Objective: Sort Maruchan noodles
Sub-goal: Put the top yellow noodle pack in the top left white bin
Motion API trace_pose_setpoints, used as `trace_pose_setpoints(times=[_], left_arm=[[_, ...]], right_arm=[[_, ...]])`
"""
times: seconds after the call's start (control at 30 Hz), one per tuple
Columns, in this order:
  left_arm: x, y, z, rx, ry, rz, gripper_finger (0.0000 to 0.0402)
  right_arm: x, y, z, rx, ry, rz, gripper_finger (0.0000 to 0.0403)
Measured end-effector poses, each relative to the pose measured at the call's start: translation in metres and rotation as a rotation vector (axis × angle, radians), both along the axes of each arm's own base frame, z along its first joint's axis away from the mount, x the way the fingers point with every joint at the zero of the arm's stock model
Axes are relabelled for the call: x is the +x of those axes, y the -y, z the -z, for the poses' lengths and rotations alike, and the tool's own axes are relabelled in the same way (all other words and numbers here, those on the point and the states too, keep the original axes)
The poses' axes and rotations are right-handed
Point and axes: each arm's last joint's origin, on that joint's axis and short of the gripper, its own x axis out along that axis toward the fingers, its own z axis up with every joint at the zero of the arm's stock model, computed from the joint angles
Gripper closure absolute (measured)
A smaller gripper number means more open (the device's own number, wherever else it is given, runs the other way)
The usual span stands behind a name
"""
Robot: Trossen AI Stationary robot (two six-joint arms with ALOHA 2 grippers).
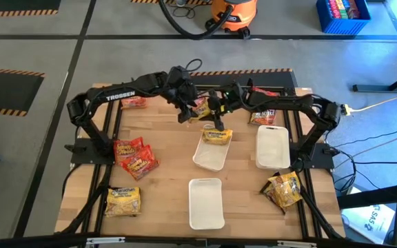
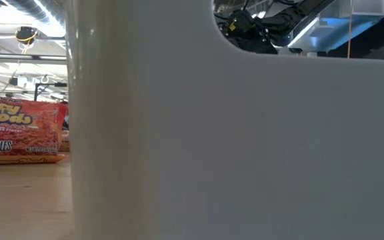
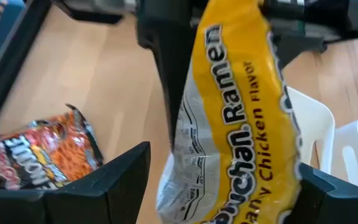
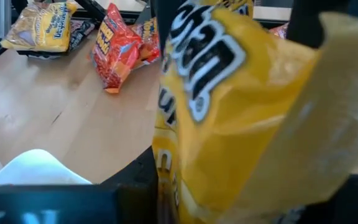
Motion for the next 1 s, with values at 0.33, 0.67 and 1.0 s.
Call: trace_pose_setpoints(times=[0.33,0.67,1.0], left_arm=[[0.005,0.013,0.001,0.031,-0.021,0.029,0.0196],[0.004,0.010,0.000,0.045,-0.012,0.040,0.0288],[0.007,0.016,0.000,0.078,-0.006,0.096,0.0288]], right_arm=[[0.001,-0.002,-0.002,0.002,0.002,-0.006,0.0268],[0.001,-0.002,-0.002,0.036,-0.006,0.012,0.0221],[-0.055,-0.031,-0.042,0.088,-0.243,0.035,0.0116]])
